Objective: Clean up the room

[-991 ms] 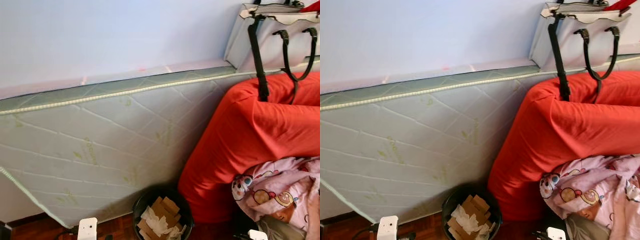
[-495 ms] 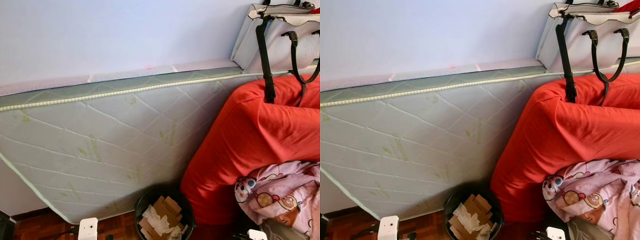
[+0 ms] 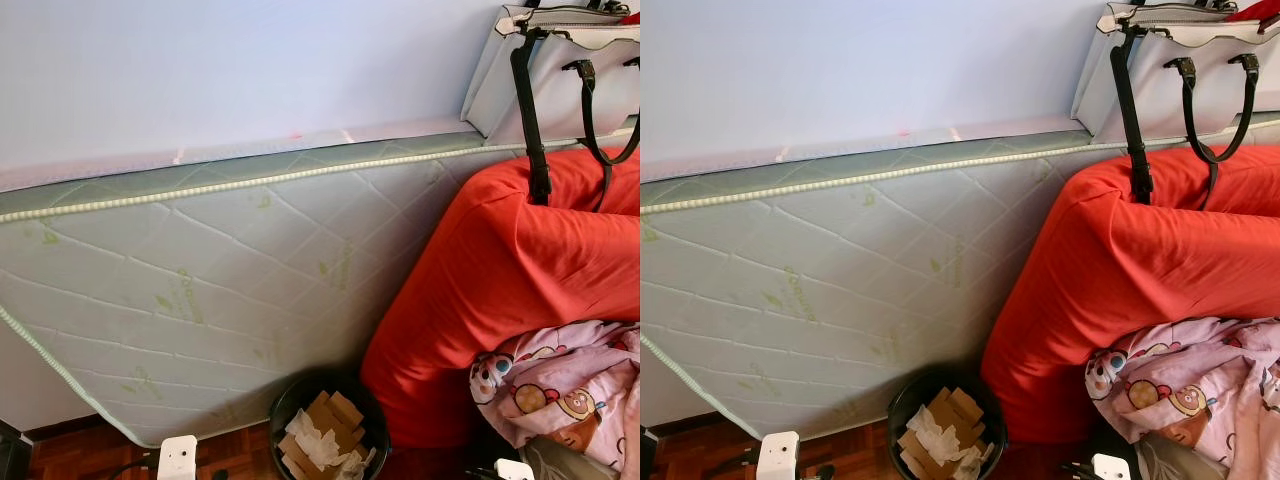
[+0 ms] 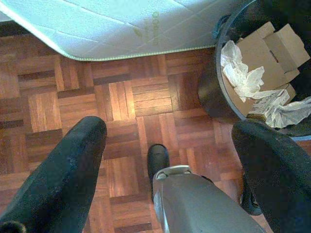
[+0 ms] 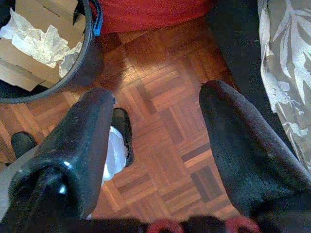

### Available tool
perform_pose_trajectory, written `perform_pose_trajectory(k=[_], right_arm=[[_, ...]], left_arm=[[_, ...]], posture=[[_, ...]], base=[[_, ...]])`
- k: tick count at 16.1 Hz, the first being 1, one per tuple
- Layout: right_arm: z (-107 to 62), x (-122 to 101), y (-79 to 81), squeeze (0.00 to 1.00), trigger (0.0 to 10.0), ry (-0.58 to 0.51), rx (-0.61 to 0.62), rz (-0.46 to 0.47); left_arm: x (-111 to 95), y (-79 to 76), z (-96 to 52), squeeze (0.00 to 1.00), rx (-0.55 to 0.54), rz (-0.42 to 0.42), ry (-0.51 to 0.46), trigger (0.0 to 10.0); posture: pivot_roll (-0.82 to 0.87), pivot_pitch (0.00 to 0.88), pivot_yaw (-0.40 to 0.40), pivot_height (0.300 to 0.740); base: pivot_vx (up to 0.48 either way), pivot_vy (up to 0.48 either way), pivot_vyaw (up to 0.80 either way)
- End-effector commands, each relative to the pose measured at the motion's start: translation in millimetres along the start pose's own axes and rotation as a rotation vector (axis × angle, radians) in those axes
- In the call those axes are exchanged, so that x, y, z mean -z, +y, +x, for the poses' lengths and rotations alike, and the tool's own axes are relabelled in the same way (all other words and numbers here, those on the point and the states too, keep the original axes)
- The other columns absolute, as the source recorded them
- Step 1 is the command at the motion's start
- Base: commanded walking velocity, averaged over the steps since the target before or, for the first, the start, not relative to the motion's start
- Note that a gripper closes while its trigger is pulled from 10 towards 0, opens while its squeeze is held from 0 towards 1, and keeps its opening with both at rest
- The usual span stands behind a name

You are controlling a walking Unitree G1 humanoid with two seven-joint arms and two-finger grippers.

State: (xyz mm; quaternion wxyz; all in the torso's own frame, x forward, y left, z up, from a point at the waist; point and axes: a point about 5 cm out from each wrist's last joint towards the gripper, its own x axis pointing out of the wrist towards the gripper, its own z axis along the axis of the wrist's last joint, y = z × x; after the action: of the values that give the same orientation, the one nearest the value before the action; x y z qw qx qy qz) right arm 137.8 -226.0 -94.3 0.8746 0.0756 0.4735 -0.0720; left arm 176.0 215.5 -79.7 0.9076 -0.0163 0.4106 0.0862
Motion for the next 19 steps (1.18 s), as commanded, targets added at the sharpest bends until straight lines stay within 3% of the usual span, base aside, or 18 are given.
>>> perform_pose_trajectory(k=[1, 13, 19], right_arm=[[-0.1, -1.6, -1.7, 0.00, 10.0, -0.009, 0.006, 0.002], [-0.3, -1.7, -2.4, 0.00, 10.0, -0.007, 0.005, -0.004], [-0.3, -1.8, -2.7, 0.00, 10.0, -0.006, 0.006, -0.007]], left_arm=[[3.1, -1.4, -0.7, 0.00, 0.010, 0.014, 0.011, 10.0], [4.4, -2.1, -1.0, 0.00, 0.011, 0.008, 0.012, 10.0], [4.4, -1.9, -1.2, 0.00, 0.008, 0.006, 0.009, 10.0]], posture=[[-0.01, 0.000, -0.051, 0.740], [-0.01, 0.000, -0.056, 0.740], [-0.01, 0.000, -0.058, 0.740]], base=[[0.000, 0.000, 0.00], [-0.020, 0.000, 0.00], [-0.160, 0.000, 0.00]])
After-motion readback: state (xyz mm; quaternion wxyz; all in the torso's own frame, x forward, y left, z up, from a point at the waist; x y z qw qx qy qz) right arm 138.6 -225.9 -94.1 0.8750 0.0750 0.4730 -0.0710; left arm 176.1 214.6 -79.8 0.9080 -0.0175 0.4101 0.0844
